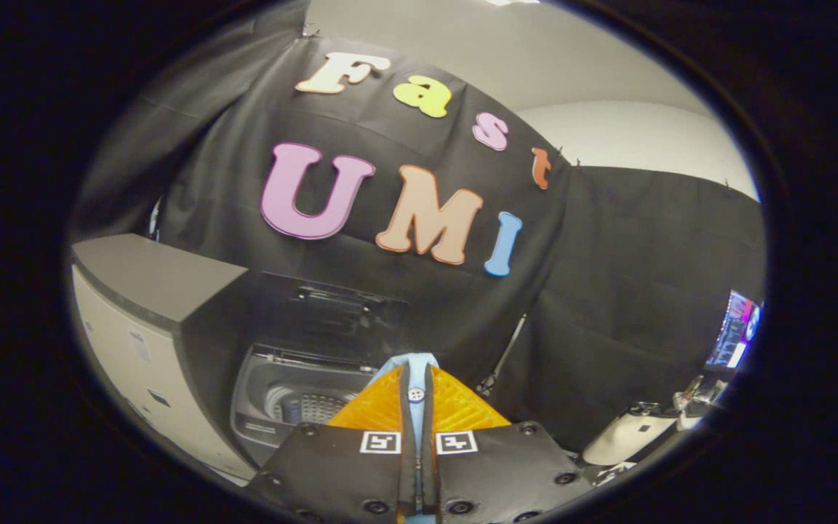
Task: Put the clothes into the washing machine and then close the washing machine lid.
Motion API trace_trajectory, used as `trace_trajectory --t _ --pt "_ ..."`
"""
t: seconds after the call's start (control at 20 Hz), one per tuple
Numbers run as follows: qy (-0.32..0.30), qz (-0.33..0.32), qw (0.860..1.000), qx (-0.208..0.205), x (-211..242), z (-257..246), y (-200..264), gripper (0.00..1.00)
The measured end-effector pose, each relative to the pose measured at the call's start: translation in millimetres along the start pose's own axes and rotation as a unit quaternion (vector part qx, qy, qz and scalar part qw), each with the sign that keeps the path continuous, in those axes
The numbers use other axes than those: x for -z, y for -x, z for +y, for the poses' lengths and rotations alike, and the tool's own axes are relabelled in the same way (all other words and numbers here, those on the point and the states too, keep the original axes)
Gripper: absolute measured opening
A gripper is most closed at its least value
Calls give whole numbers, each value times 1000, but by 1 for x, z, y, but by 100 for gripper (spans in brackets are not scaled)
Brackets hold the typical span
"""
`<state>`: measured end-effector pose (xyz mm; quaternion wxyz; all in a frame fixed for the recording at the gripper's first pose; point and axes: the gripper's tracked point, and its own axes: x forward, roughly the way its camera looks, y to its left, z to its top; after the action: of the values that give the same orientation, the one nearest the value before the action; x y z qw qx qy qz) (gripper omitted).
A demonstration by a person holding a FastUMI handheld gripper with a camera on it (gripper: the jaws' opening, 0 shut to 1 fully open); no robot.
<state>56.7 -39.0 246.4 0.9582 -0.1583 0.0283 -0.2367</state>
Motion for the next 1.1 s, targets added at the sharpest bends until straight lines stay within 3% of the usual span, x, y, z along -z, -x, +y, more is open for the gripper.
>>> trace_trajectory --t 0.2,0.35,0.7,1.1 --pt "-33 -15 999 -12 -18 -20 -24 3" --pt "-62 -25 997 -38 -24 -7 -47 3" --pt "-61 -23 988 -138 -27 86 -103 3" --pt "-38 18 980 -193 13 175 -172 3"
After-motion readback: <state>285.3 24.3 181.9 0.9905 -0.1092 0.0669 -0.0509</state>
